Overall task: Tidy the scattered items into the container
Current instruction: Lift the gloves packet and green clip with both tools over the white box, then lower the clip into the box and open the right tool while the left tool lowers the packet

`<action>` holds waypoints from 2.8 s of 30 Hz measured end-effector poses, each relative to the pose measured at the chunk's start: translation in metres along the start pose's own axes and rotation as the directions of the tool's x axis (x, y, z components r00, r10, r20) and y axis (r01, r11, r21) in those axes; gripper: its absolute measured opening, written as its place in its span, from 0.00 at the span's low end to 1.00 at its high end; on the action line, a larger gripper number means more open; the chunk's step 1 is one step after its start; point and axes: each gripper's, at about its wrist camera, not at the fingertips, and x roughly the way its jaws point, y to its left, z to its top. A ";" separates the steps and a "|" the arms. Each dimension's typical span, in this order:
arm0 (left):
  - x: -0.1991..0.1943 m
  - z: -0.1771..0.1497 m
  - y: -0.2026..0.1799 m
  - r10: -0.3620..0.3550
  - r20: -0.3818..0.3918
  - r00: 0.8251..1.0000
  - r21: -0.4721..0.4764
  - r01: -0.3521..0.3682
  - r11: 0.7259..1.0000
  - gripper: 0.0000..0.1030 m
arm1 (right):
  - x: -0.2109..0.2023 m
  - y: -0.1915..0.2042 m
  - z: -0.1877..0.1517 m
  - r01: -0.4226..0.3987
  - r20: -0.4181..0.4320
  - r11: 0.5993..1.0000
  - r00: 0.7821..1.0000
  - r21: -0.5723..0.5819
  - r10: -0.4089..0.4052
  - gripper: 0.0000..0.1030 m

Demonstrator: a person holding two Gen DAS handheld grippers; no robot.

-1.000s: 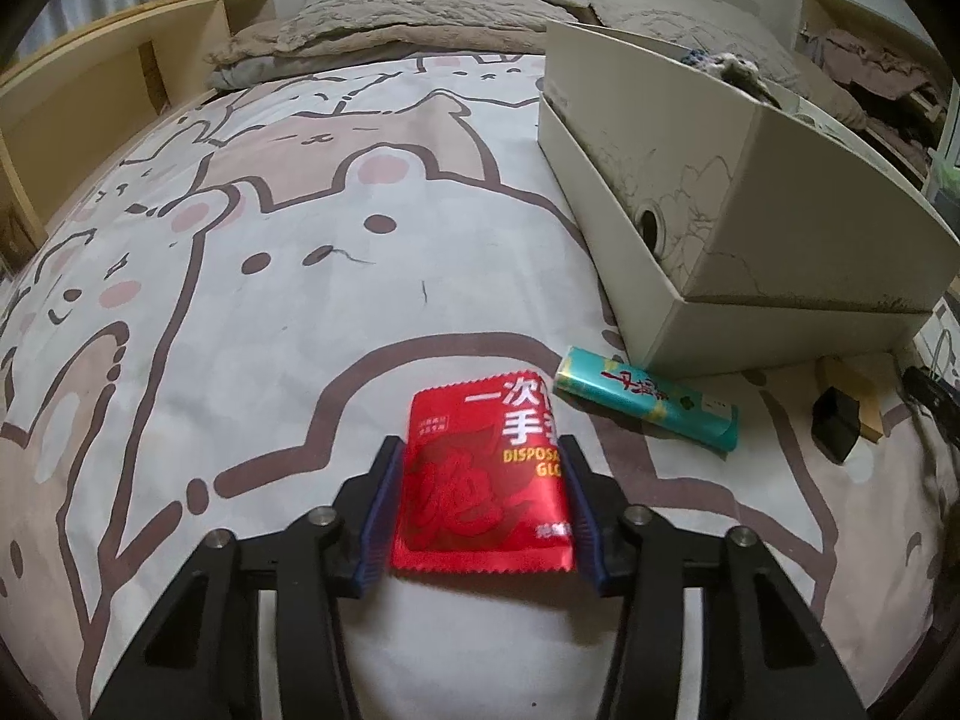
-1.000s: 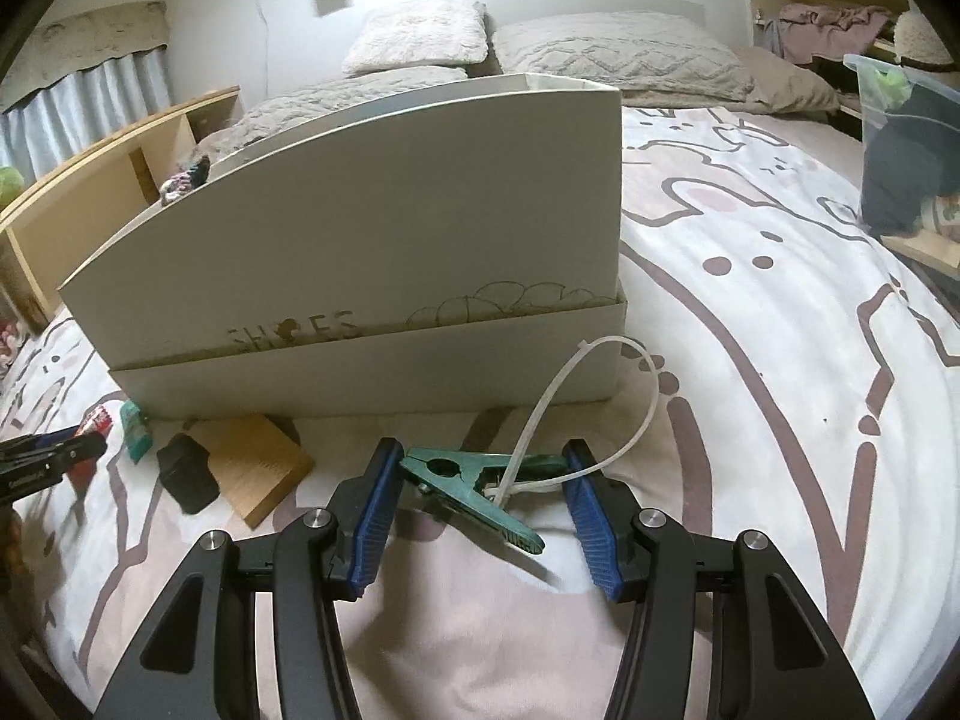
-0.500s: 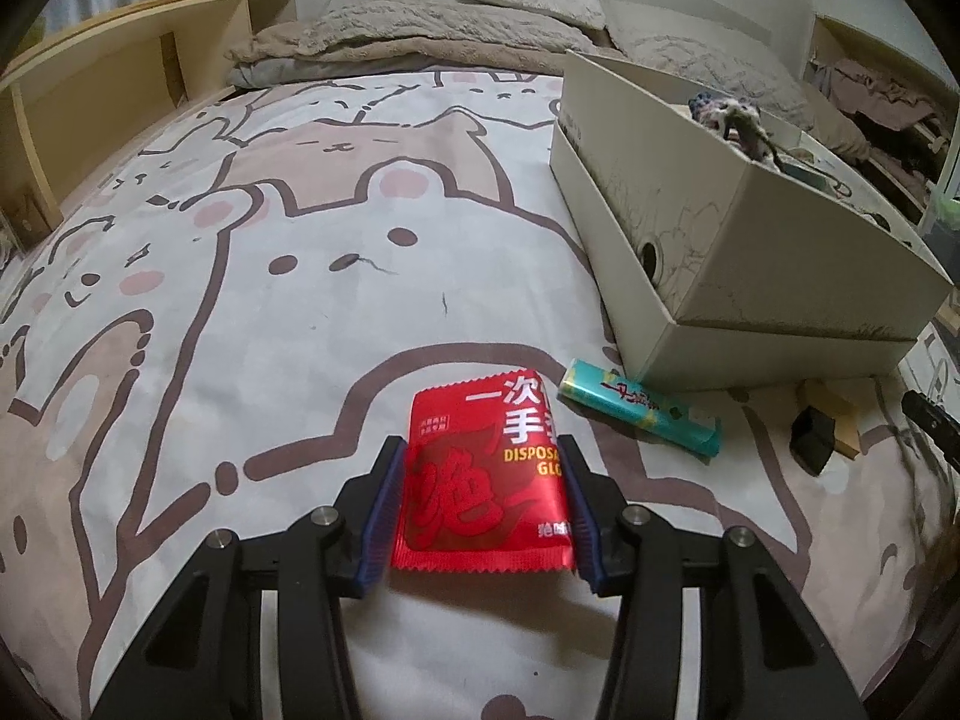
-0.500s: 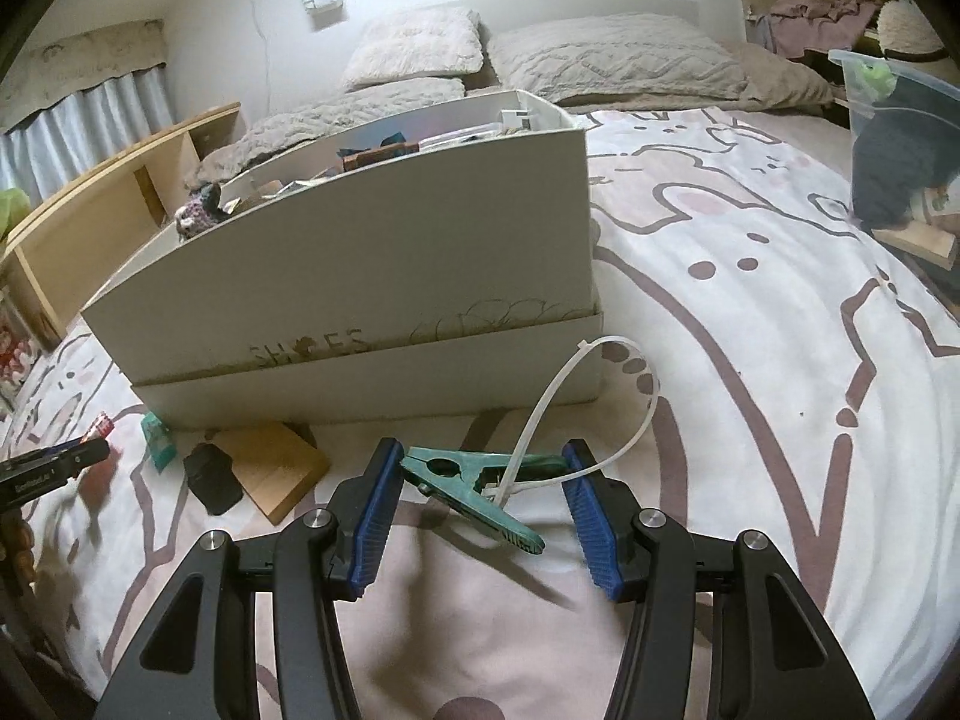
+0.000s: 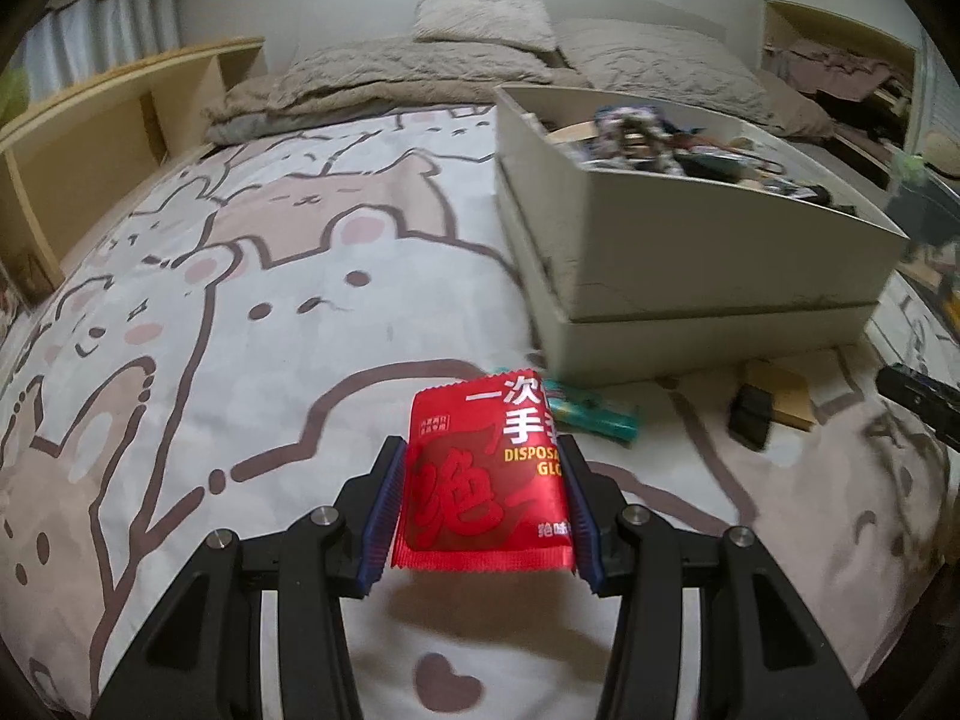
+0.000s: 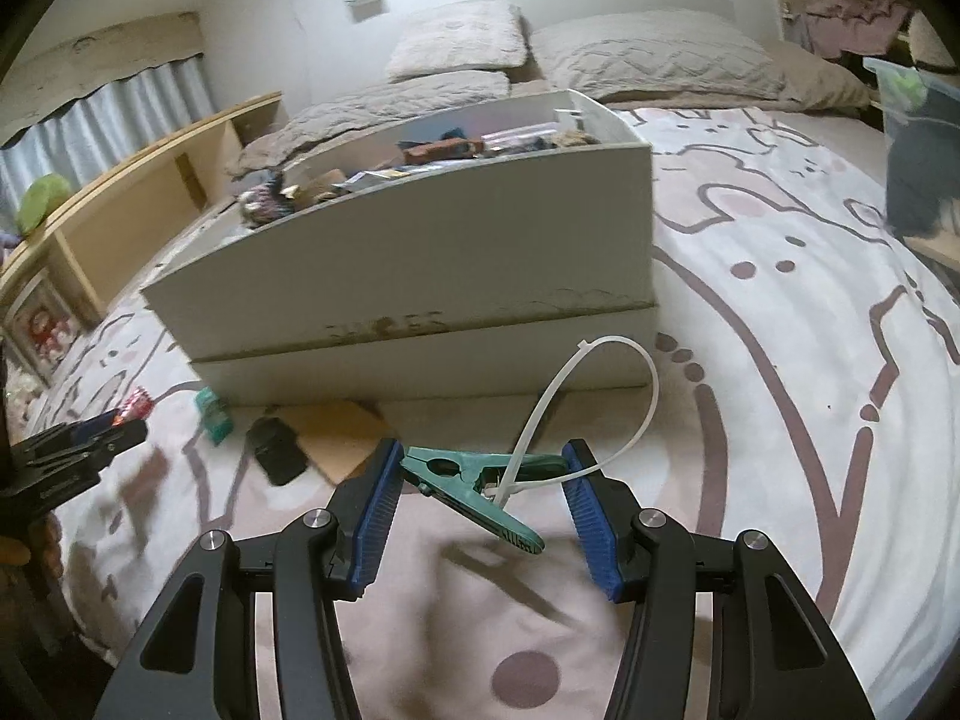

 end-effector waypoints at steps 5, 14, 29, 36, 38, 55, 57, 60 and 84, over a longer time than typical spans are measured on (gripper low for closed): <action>-0.020 0.009 -0.015 -0.005 0.058 0.998 0.039 0.003 0.999 0.47 | -0.020 0.009 0.008 -0.034 0.034 0.999 0.999 -0.041 0.036 0.54; -0.051 0.029 -0.041 -0.075 0.123 0.990 0.066 0.067 0.996 0.47 | -0.073 0.006 0.025 -0.082 0.098 0.992 0.991 -0.097 0.092 0.54; -0.089 0.093 -0.078 -0.167 0.254 0.953 0.103 0.145 0.984 0.47 | -0.100 0.011 0.069 -0.093 0.144 0.973 0.982 -0.211 0.126 0.54; -0.090 0.118 -0.083 -0.185 0.296 0.937 0.084 0.168 0.982 0.47 | -0.102 0.007 0.091 -0.105 0.154 0.970 0.978 -0.219 0.141 0.54; -0.088 0.124 -0.084 -0.195 0.304 0.932 0.076 0.180 0.981 0.47 | -0.101 0.006 0.097 -0.110 0.151 0.967 0.978 -0.228 0.146 0.54; -0.047 0.138 -0.082 -0.244 0.271 0.931 0.018 0.248 0.969 0.47 | -0.067 -0.019 0.175 -0.085 0.091 0.979 0.990 -0.186 0.104 0.54; -0.042 0.137 -0.080 -0.240 0.263 0.934 0.011 0.246 0.969 0.47 | -0.060 -0.019 0.186 -0.052 0.094 0.978 0.993 -0.201 0.072 0.54; -0.036 0.136 -0.076 -0.242 0.253 0.937 -0.001 0.250 0.968 0.47 | -0.048 -0.018 0.201 -0.019 0.084 0.976 0.996 -0.217 0.038 0.54; -0.014 0.139 -0.061 -0.323 0.271 0.907 -0.048 0.348 0.936 0.47 | 0.075 -0.007 0.204 0.118 -0.117 0.845 0.971 -0.522 -0.209 0.54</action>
